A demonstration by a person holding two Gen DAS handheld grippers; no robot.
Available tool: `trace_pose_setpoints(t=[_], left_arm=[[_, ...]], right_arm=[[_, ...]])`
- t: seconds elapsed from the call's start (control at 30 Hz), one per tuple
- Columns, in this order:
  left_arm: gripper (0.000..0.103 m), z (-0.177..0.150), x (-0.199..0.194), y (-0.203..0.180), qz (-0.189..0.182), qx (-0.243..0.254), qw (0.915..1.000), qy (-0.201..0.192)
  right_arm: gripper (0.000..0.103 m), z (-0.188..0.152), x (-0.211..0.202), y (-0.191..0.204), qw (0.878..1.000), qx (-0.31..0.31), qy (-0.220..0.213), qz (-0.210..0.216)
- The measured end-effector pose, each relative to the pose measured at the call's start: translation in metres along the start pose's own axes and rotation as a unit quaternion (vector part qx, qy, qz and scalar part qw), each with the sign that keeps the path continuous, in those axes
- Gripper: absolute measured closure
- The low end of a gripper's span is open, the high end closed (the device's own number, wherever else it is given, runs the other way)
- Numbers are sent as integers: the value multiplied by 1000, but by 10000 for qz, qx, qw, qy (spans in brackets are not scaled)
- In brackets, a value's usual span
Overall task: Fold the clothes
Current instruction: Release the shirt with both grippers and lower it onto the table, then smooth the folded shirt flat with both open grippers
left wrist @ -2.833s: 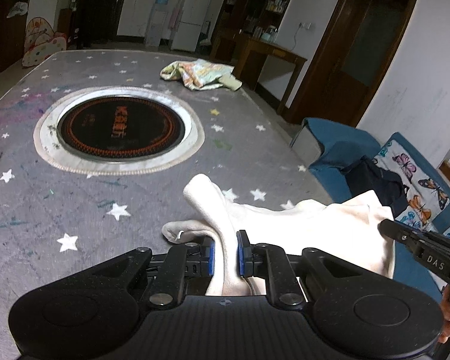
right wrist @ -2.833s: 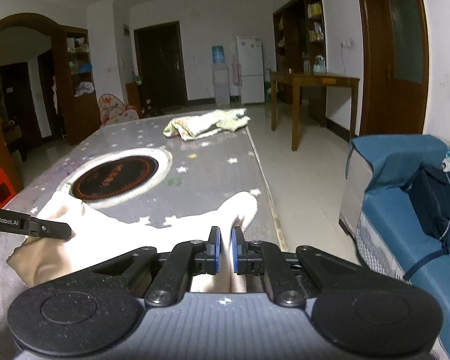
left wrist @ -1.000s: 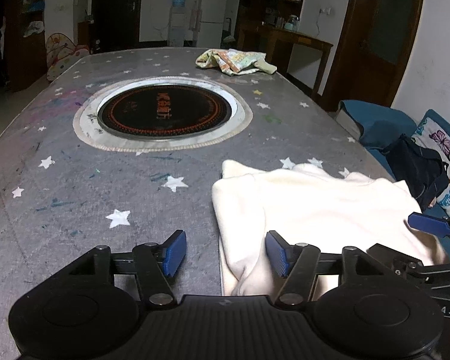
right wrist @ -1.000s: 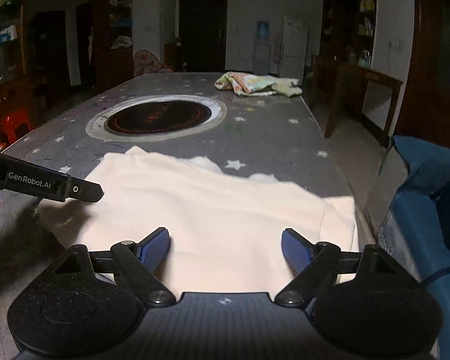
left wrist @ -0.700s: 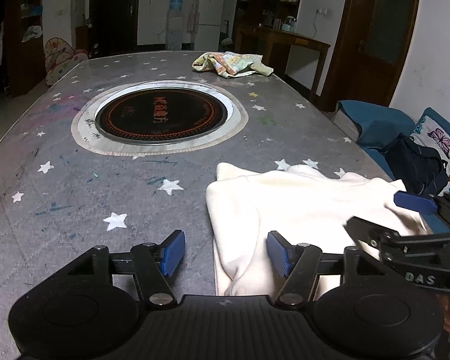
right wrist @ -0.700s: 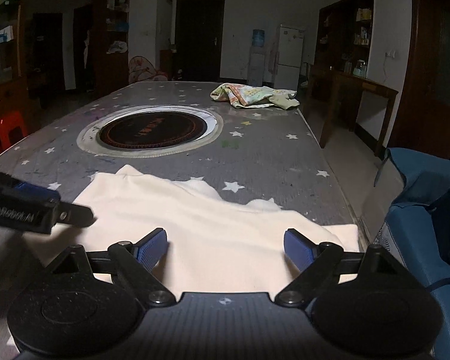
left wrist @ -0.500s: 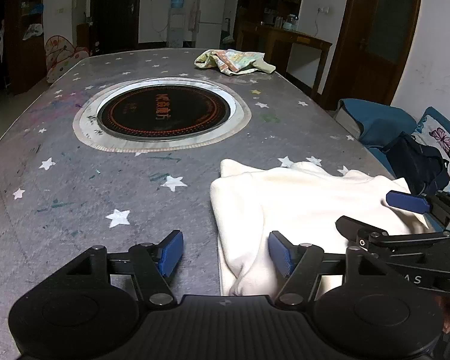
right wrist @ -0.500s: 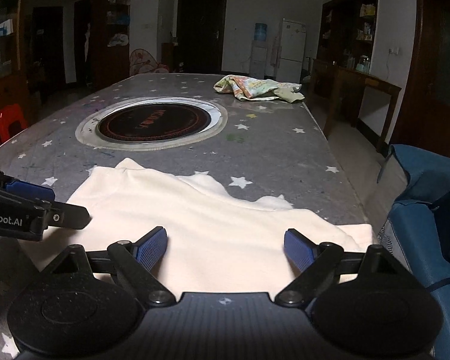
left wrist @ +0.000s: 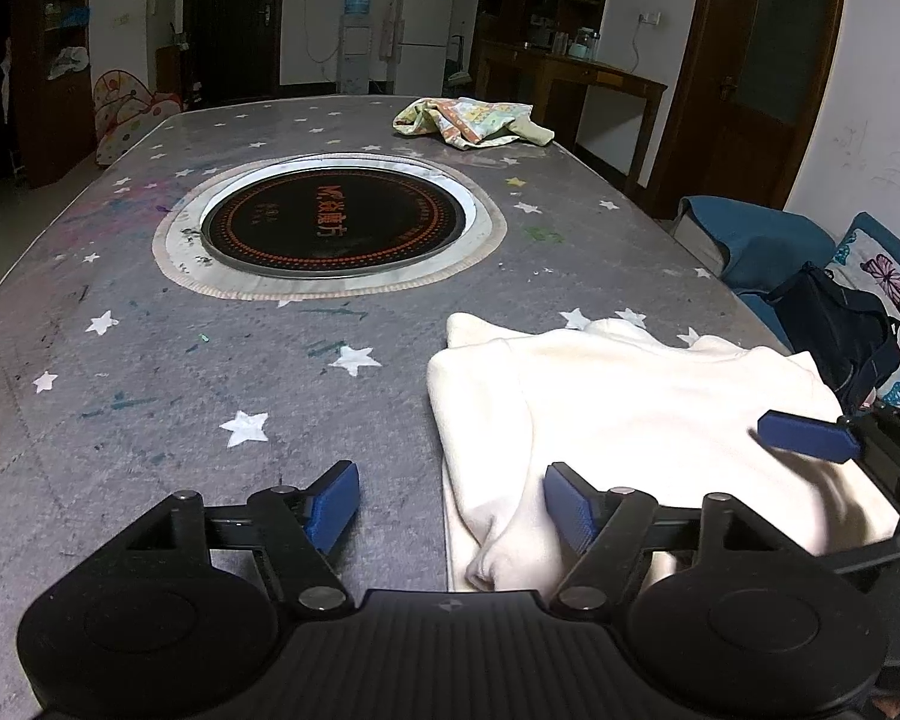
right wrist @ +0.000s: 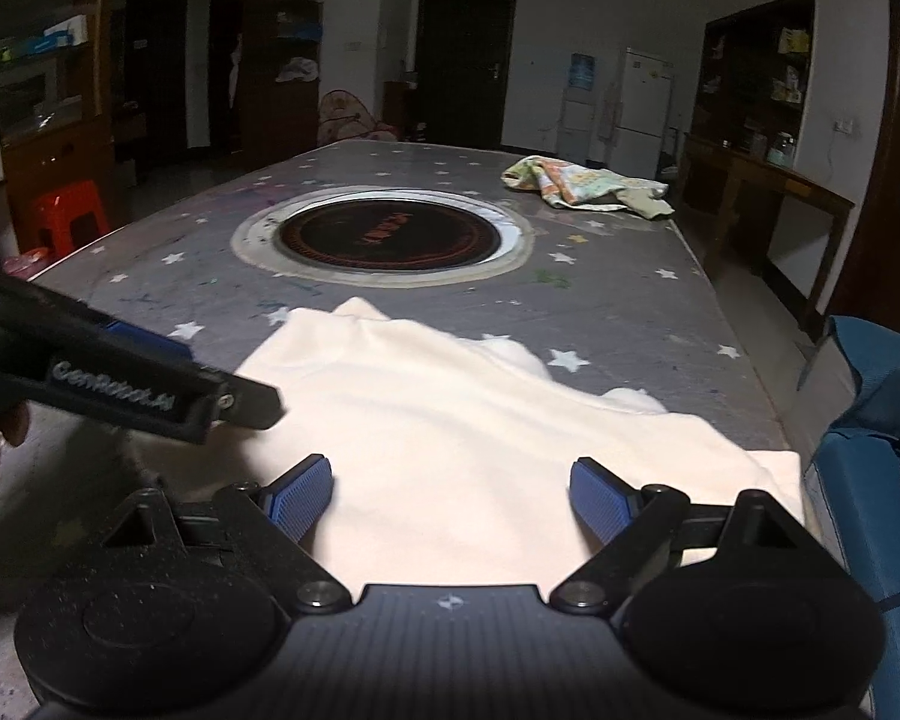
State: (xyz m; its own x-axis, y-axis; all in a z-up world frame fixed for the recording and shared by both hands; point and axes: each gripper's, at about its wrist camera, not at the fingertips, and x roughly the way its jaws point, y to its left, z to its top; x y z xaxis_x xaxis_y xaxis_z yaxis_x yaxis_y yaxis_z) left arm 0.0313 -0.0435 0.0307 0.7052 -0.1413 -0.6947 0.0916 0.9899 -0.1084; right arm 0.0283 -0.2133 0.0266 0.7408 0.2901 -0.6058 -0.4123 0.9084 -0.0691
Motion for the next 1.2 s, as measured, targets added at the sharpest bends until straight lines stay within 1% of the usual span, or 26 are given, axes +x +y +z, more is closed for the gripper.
trace_pose_setpoints(t=[0.13,0.2,0.37,0.53,0.7,0.8,0.9,1.0,1.07,1.2], left_arm=[[29,-1,-1,-1,11,10,10000,7],[28,-1,-2,-1,17,16,10000,1],[28,-2,-4,-1,20,7,10000,-16],[28,-1,-7,-2,-5,13,10000,-59],[27,-1,-10,-2,22,40,9999,-109],[27,-1,-11,-2,25,43,9999,-125],[27,0,-13,-1,15,19,9999,-139],[25,2,-17,-3,-64,9,9998,-184],[24,3,-19,-6,-89,42,9997,-232],[23,1,-21,-13,-175,110,9995,-252]], right_arm=[[14,-1,-8,1,10000,-9,-52,67],[11,-1,-13,-1,9999,15,-93,95],[11,-5,-25,-11,9997,188,-131,74],[10,-16,-36,-27,9985,528,-101,52],[9,-32,-41,-44,9959,908,25,23],[8,-43,-46,-53,9944,1054,71,59],[8,-49,-53,-57,9944,1052,58,122],[6,-47,-58,-59,9945,1041,5,141],[3,-43,-61,-61,9948,1009,-54,118],[3,-31,-58,-69,9943,1049,-212,21]])
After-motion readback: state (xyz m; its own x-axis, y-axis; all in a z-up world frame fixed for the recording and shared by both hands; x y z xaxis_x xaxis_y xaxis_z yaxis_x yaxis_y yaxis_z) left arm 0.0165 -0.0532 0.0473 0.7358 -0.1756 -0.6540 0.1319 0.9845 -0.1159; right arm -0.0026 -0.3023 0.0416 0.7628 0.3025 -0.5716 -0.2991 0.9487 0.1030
